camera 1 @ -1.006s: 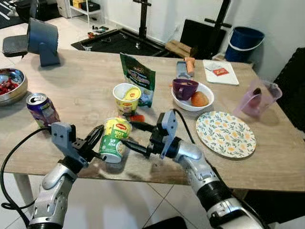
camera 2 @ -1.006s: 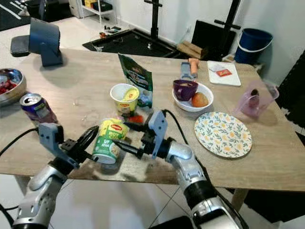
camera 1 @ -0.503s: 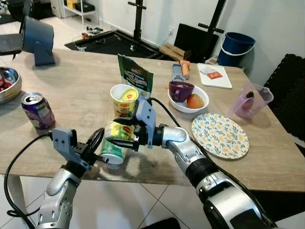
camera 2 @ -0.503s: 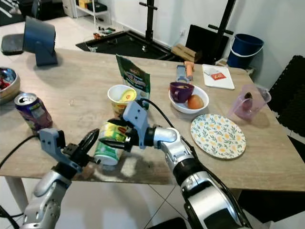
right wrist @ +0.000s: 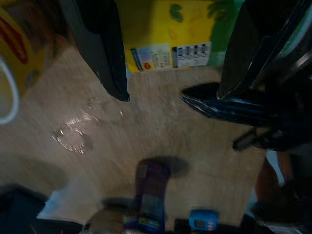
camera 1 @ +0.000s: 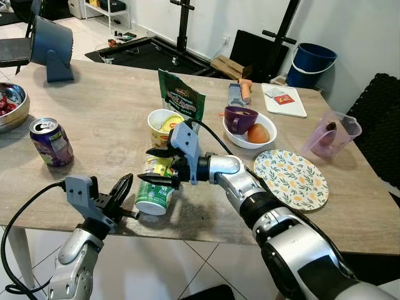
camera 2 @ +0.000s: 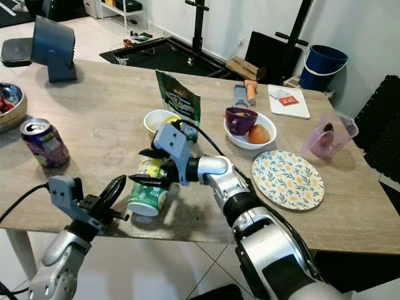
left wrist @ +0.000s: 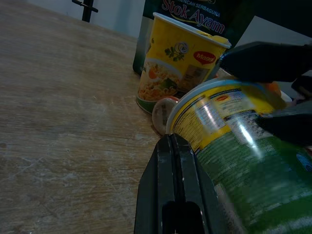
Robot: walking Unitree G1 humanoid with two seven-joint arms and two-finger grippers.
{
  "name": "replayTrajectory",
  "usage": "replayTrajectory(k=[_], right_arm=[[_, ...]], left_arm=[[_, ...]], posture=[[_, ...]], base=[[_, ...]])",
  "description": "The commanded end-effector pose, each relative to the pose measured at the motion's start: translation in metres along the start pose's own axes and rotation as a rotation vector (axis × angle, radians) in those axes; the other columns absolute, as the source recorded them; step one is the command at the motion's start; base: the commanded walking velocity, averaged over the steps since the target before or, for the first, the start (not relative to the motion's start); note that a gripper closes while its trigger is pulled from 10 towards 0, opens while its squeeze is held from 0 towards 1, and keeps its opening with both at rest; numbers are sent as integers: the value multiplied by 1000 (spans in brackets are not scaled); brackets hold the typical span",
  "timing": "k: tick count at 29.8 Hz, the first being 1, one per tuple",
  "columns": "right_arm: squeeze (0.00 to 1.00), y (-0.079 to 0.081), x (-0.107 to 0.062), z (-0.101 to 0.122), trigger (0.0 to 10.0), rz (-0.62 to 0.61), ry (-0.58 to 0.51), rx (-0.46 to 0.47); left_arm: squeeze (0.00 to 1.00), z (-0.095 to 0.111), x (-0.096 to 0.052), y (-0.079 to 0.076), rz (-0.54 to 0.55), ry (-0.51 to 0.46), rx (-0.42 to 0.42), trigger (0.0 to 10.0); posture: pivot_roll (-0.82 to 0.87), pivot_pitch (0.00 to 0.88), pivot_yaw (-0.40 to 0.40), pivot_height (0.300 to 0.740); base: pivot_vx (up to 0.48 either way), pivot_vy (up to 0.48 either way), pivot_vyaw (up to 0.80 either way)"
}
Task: Restocking fridge
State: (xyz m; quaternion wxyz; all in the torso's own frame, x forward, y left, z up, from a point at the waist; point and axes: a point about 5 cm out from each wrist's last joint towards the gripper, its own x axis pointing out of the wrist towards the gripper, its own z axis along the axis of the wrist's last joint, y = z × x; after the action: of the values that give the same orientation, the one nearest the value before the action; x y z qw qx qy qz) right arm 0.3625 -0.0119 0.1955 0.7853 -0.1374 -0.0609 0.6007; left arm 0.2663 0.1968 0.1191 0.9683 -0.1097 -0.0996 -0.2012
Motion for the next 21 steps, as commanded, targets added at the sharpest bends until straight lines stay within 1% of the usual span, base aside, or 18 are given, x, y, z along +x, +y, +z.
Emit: replayTrajectory(k=[1,3,7,12,14,15,16,18,19,20,21], right_arm=[[0,-5,-6,-5,10000,-8,70,-19],[0,-7,-7,-5,10000,-4,90,-17],[0,-14,-21,-13,10000,23,206,-9],[0,-16,-27,-16,10000,44,241,7],[0,-16,-27,-16,10000,44,241,7],[0,-16,-31,-18,10000,63,265,10],[0,-16,-31,-18,10000,63,265,10],[0,-17,-38,-23,10000,93,323,21],[0,-17,-42,-26,6627,109,353,23],[0,-17,-44,-28,4706,117,375,22],[0,-17,-44,-28,4706,117,375,22]], left_arm=[[0,-2,-2,-3,1,2,0,10000],[0,-2,-2,-3,0,1,0,10000],[0,-2,0,-4,-8,1,2,10000],[0,-2,1,-4,-13,2,3,10000],[0,-2,1,-4,-13,2,3,10000],[0,-2,1,-4,-15,3,3,10000],[0,-2,1,-4,-15,3,3,10000],[0,-2,2,-5,-21,5,3,10000],[0,-3,3,-5,-23,6,3,10000],[0,-3,3,-5,-25,6,3,10000],[0,-3,3,-5,-25,6,3,10000]], posture=[[215,116,-132,740],[215,116,-132,740],[214,115,-130,740],[209,110,-125,740],[209,110,-125,740],[209,110,-125,740],[209,110,-125,740],[204,104,-123,740],[201,103,-122,740],[201,103,-122,740],[201,103,-122,740]], base=[[0,0,0],[0,0,0],[0,0,0],[0,0,0],[0,0,0],[0,0,0],[0,0,0],[0,0,0],[0,0,0],[0,0,0],[0,0,0]])
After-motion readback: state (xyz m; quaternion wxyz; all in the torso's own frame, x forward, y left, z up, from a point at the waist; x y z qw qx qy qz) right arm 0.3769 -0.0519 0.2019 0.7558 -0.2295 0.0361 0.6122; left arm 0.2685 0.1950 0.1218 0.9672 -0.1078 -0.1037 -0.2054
